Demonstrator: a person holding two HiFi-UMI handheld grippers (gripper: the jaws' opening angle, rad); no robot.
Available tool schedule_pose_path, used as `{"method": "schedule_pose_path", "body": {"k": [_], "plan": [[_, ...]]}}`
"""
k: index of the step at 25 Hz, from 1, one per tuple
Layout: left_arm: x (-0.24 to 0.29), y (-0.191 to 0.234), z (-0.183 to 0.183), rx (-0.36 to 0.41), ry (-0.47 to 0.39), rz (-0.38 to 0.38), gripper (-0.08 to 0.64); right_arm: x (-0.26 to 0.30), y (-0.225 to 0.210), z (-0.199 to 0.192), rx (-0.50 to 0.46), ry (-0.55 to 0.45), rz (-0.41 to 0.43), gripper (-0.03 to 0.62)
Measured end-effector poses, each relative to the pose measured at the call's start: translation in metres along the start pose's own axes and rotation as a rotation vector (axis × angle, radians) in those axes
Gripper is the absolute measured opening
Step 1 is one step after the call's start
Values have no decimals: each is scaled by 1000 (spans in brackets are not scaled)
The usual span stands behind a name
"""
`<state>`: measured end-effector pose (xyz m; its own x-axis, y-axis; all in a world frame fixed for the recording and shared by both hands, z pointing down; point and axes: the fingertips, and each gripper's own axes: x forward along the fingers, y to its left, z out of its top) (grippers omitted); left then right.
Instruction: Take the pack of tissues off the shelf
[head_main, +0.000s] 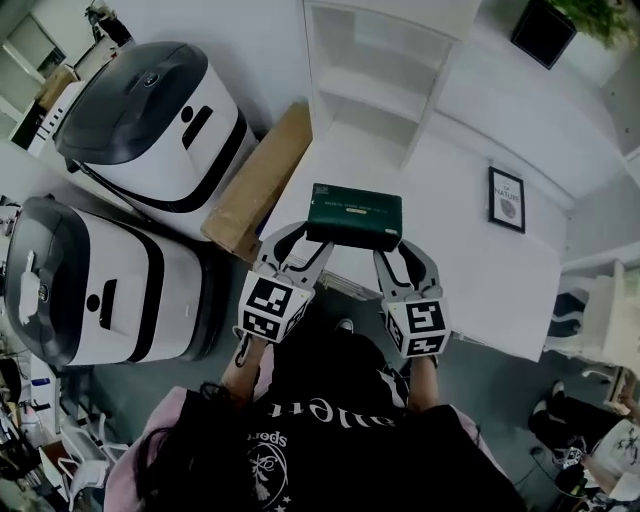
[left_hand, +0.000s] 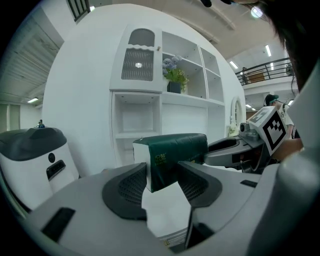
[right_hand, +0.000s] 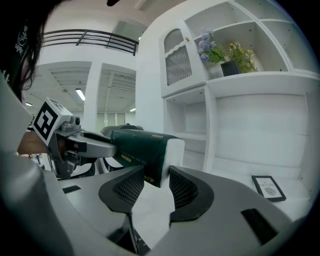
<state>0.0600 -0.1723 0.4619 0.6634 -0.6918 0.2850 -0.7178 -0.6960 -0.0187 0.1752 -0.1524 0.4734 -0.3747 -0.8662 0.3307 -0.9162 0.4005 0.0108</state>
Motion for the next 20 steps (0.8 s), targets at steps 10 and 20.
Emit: {"method": "schedule_pose_path", "body": {"k": [10, 20], "plan": [[-28, 3, -3, -11, -8, 44, 190, -6, 24, 3, -25, -28, 38, 173], [-76, 17, -4, 5, -42, 18, 190, -18, 73, 14, -25, -47, 7, 173]]}}
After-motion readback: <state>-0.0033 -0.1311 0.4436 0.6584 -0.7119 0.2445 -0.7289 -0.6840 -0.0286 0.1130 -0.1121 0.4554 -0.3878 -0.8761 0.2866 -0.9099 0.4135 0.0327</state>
